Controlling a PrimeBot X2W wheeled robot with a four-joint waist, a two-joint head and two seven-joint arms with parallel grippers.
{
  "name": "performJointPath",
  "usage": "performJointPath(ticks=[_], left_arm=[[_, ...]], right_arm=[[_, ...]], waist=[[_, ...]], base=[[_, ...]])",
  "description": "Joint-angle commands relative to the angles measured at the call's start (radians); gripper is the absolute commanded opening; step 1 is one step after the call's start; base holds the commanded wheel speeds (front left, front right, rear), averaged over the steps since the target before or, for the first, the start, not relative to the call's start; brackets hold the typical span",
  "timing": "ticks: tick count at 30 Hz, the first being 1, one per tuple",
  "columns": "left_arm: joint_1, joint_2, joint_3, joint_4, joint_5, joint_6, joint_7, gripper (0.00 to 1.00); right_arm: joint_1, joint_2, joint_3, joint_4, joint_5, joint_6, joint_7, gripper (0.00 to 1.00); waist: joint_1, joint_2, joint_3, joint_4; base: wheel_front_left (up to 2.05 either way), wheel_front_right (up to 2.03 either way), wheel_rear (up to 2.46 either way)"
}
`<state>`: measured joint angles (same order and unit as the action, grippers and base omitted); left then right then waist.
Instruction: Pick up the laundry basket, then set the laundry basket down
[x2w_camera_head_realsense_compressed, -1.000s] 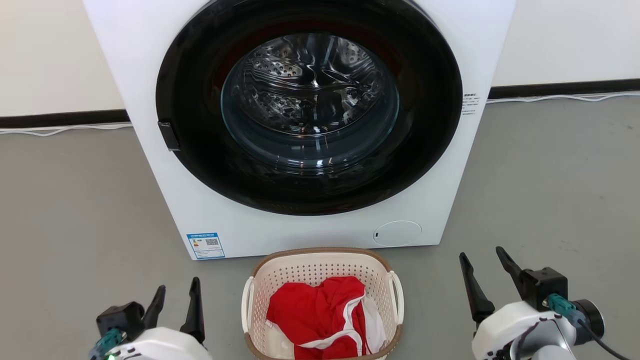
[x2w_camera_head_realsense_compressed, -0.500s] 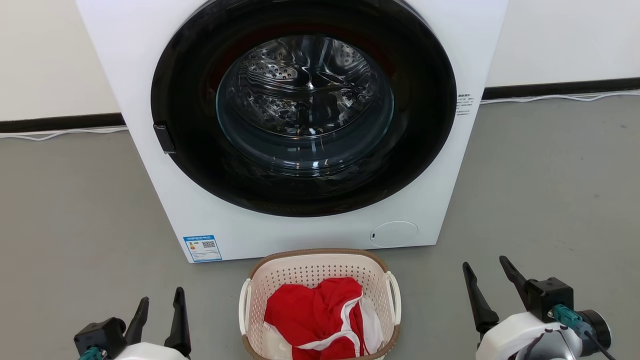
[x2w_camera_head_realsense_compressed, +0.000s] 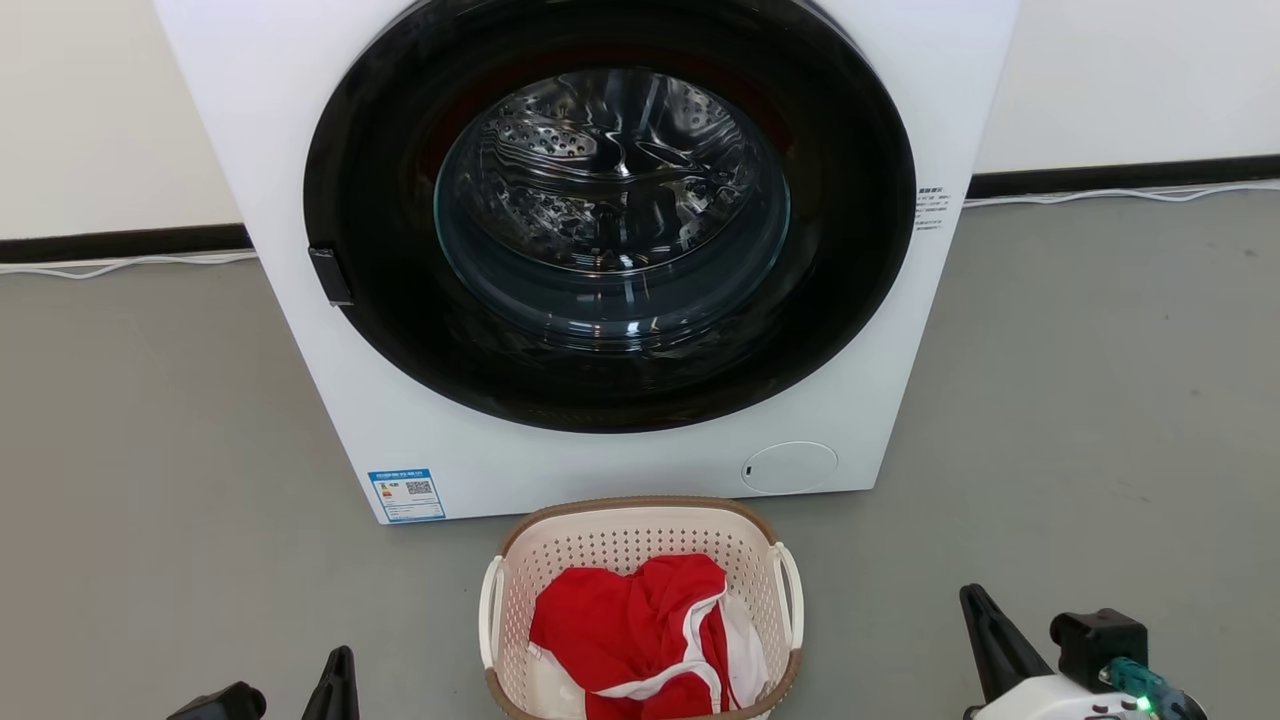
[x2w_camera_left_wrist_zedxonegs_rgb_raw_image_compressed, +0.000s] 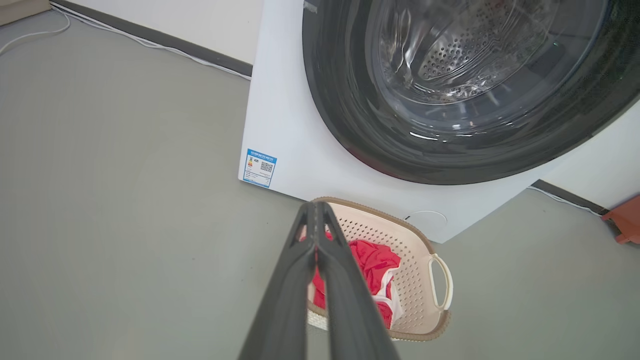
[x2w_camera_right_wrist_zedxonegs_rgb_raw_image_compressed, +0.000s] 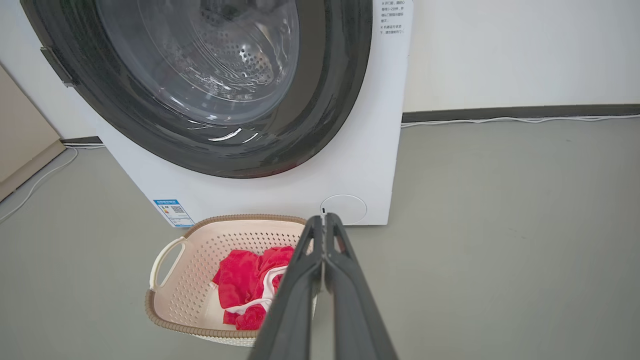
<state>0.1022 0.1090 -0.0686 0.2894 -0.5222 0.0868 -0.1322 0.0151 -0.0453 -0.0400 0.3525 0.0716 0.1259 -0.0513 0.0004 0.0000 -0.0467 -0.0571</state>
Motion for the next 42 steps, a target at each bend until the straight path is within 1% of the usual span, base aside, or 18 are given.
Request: performJointPath(ticks=[1,3,5,36,42], left_arm=[[-0.032,0.009,0.012,-0.026,-0.024,-0.011,0.001,0.0],[-0.035,0.008,0.014,-0.026,-0.042,-0.015,0.005,0.0],[-0.038,0.006,0.017,-0.027,-0.06,-0.018,0.009,0.0],[-0.084,-0.011,0.06,-0.032,-0.332,-0.071,0.071,0.0],[-0.094,-0.015,0.07,-0.033,-0.396,-0.083,0.086,0.0]], right_arm=[[-0.038,-0.002,-0.008,-0.027,0.03,0.0,0.008,0.0],[-0.038,-0.002,-0.007,-0.03,0.056,0.0,0.01,0.0],[-0.039,-0.002,-0.007,-0.032,0.082,0.0,0.011,0.0],[-0.059,-0.003,-0.022,-0.055,0.469,0.002,0.049,0.0],[-0.065,-0.003,-0.026,-0.059,0.559,0.002,0.059,0.0]], waist=[[0.0016,0.0,0.0,0.001],[0.0002,0.0,0.002,0.002],[-0.0002,0.0,0.004,0.003],[-0.0003,0.0,0.016,0.017],[-0.0003,0.0,0.019,0.02]], base=[[0.0,0.0,0.0],[0.0,0.0,0.0],[0.0,0.0,0.0],[0.0,0.0,0.0],[0.0,0.0,0.0]])
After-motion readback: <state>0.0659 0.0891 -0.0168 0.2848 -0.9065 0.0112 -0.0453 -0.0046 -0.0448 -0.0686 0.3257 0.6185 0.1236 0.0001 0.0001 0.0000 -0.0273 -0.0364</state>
